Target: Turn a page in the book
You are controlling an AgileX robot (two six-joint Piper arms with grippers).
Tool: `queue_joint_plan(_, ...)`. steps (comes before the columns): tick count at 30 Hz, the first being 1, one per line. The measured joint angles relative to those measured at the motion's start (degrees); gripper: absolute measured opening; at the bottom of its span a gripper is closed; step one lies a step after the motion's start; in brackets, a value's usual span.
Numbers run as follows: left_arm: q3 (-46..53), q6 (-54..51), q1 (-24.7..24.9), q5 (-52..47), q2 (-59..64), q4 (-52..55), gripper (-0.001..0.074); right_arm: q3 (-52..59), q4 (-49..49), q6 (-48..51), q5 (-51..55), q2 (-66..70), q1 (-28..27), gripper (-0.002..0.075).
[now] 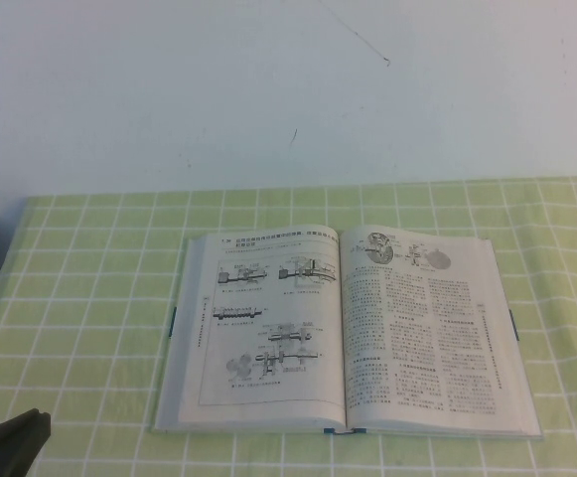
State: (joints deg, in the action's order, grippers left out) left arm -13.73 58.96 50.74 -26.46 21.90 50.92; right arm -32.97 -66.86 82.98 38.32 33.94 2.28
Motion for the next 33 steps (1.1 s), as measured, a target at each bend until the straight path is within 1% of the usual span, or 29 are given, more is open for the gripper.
queue_joint_plan(3, 0.0, 0.0, 0.0, 0.0, 0.0, 0.0, -0.0004, 0.04, 3.22, 0.0, 0.63, 0.0, 0.0, -0.0002)
queue_joint_plan(8, 0.0, 0.0, 0.0, 0.0, 0.0, -0.11, -0.0004, 0.17, 4.34, 2.63, -1.4, -1.09, 0.0, -0.0002)
queue_joint_plan(18, 0.0, 0.0, 0.0, 0.0, 0.0, -0.11, -0.0004, 0.64, 8.75, 3.42, -14.69, -7.88, 0.0, -0.0002)
queue_joint_plan(22, 0.0, 0.0, 0.0, 0.0, 0.0, -0.11, -0.0004, 4.24, 9.5, 1.95, -20.89, -9.5, 0.0, -0.0002)
queue_joint_plan(23, 0.0, 0.0, 0.0, 0.0, 0.0, -0.11, -0.0004, 6.03, 12.13, -0.94, -23.02, -10.26, 0.0, -0.0002)
queue_joint_plan(25, 0.0, 0.0, 0.0, 0.0, 0.0, -0.11, -0.0004, 8.77, 21.03, -10.34, -25.77, -12.34, 0.0, -0.0002)
queue_joint_plan(27, 0.0, 0.0, 0.0, 0.0, 0.0, -0.11, -0.0004, 12.19, 35.07, -26.2, -26.75, -14.79, 0.0, -0.0002)
queue_joint_plan(28, 0.0, 0.0, 0.0, 0.0, 0.0, -0.11, -0.0004, 14.03, 43.6, -36.3, -27.03, -16.31, -0.14, -0.0002)
queue_joint_plan(29, 0.0, 0.0, 0.0, 0.0, 0.0, -0.11, -0.0004, 15.16, 50.21, -44.18, -27.01, -17.47, -0.28, -0.0002)
queue_joint_plan(30, 0.0, 0.0, 0.0, 0.0, 0.0, -0.11, -0.0004, 17.48, 59.29, -53.18, -27.01, -18.84, -0.59, -0.0002)
queue_joint_plan(32, 0.0, 0.0, 0.0, 0.0, 0.0, -0.11, -0.0004, 21.21, 69.48, -66.59, -27.01, -21.61, -1.81, -0.0002)
queue_joint_plan(33, 0.0, 0.0, 0.0, 0.0, 0.0, -0.11, -0.0004, 22.88, 72.15, -70.48, -27.01, -22.89, -2.67, -0.0002)
